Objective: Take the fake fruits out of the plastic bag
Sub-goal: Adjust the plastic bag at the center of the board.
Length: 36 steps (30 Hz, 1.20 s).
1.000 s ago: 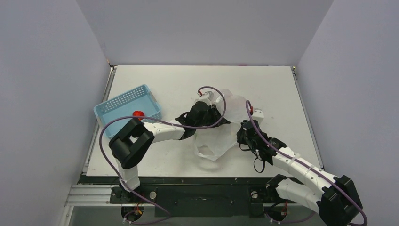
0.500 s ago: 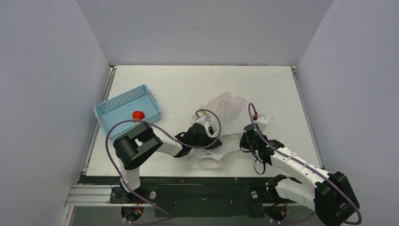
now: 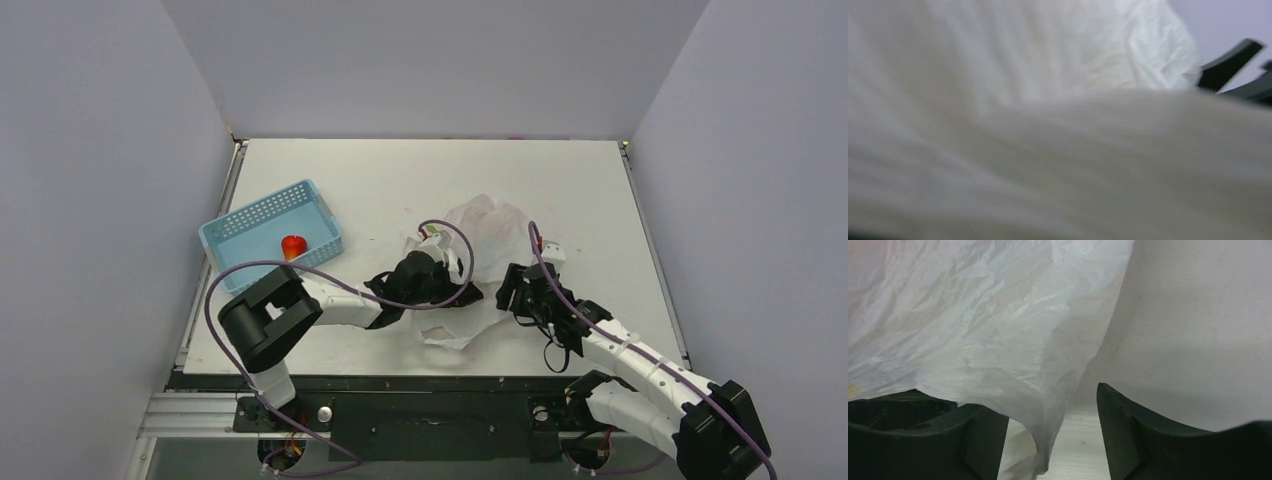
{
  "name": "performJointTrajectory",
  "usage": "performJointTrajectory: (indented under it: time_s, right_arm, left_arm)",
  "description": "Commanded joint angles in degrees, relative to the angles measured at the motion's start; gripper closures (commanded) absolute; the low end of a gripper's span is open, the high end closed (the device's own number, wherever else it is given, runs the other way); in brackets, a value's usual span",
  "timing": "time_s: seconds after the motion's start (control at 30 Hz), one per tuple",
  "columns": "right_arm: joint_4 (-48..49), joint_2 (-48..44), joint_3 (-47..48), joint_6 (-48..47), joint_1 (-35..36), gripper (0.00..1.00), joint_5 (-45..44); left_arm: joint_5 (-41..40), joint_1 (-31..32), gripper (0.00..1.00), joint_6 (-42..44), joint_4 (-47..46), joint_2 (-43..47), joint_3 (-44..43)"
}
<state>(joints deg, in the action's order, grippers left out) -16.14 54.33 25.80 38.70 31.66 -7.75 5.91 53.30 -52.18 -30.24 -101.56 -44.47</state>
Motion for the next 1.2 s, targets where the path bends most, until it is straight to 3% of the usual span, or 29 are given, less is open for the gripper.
performJointTrajectory:
  time_s: [0.0, 0.13, 0.4, 0.73, 0.93, 1.03, 1.17]
  right_arm:
    - [4.0, 0.3, 1.0, -1.6, 1.7, 0.35, 3.4]
    - [4.8, 3.1, 3.7, -2.5, 3.1, 0.27, 1.6]
    - [-0.6, 5.6, 13.2, -5.2, 3.0, 0.26, -6.8]
    - [2.3, 2.7, 17.3, -20.6, 11.7, 0.18, -6.8]
    - [4.2, 5.8, 21.2, -25.1, 13.9, 0.14, -12.8]
    - [4.6, 8.1, 24.6, -26.3, 14.7, 0.13, -15.3]
    - [-0.1, 12.6, 30.9, -24.7, 15.0, 0.13, -23.4]
  left_arm:
    - [0.6, -0.3, 0.45, 4.0, 3.9, 7.4, -3.7]
    - [-0.1, -0.3, 0.41, 6.4, 7.7, 12.6, -3.8]
    - [-4.0, -0.4, 0.38, 8.5, 16.0, 27.3, -0.2]
    - [-8.5, -3.4, 0.33, 6.4, 27.9, 41.5, 4.3]
    - [-4.2, -5.8, 0.31, -1.1, 19.2, 42.2, 13.9]
    - [-0.1, -5.4, 0.34, -3.0, 10.8, 37.2, 15.4]
    - [0.4, -3.4, 0.36, -3.0, 8.0, 33.0, 14.1]
